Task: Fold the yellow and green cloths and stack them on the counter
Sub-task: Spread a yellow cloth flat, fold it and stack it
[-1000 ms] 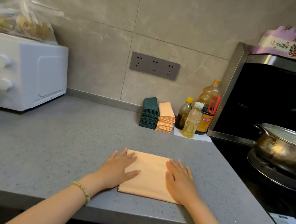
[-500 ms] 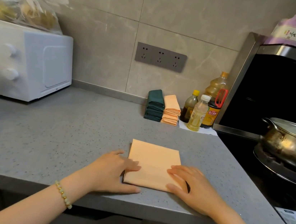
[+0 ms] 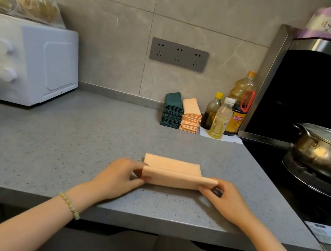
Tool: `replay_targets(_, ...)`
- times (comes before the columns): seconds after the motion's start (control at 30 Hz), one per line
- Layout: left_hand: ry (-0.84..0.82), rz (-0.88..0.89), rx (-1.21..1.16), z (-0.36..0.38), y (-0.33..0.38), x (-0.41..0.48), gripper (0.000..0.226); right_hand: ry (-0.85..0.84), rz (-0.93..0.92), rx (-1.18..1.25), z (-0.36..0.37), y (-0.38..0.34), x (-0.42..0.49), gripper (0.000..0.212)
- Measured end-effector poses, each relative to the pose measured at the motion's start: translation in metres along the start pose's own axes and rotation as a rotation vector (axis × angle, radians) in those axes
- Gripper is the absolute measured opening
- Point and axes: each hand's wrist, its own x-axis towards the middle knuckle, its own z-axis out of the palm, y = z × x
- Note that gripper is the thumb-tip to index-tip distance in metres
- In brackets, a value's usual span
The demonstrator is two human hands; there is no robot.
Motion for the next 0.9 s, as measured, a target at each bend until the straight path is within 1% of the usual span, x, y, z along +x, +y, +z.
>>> replay_targets(0.07, 0.021, -0.046, -0.090, 0.003, 0.004, -0.003, 0.017, 0.035, 0.038, 0.115, -0.001, 0.000, -0.001, 0.011)
replay_targets(0.13, 0.055, -0.105, -0.165, 0.006, 0.005, 0.000, 0.021, 0.066, 0.084, 0.175, 0.000, 0.001, 0.004, 0.007)
replay_targets(0.2, 0.073, -0.197, -0.255, 0.006, 0.006, 0.008, 0.028, 0.115, 0.150, 0.165, 0.004, 0.004, 0.011, 0.016)
replay_targets(0.23, 0.080, -0.238, -0.290, 0.006, 0.006, 0.012, 0.034, 0.144, 0.182, 0.162, 0.006, 0.005, 0.016, 0.020)
replay_targets(0.3, 0.098, -0.292, -0.287, 0.006, 0.006, 0.021, 0.045, 0.187, 0.230, 0.163, 0.011, 0.007, 0.024, 0.022)
replay_targets(0.33, 0.109, -0.308, -0.250, 0.007, 0.006, 0.024, 0.045, 0.203, 0.247, 0.155, 0.013, 0.007, 0.028, 0.022)
replay_targets(0.47, 0.094, -0.364, -0.183, 0.009, 0.011, 0.036, 0.033, 0.233, 0.283, 0.070, 0.017, 0.006, 0.039, 0.022)
replay_targets(0.63, 0.049, -0.301, 0.006, 0.009, 0.010, 0.049, 0.027, 0.208, 0.334, 0.021, 0.017, 0.005, 0.046, 0.024)
replay_targets(0.77, 0.094, -0.304, 0.018, 0.014, 0.005, 0.052, 0.019, 0.233, 0.332, -0.010, 0.019, 0.002, 0.047, 0.019)
replay_targets(0.83, 0.123, -0.312, 0.005, 0.017, 0.004, 0.053, 0.016, 0.261, 0.289, -0.140, 0.021, -0.004, 0.045, 0.018)
replay_targets(0.9, 0.137, -0.313, 0.013, 0.017, 0.005, 0.054, 0.014, 0.286, 0.177, -0.335, 0.027, -0.012, 0.045, 0.028)
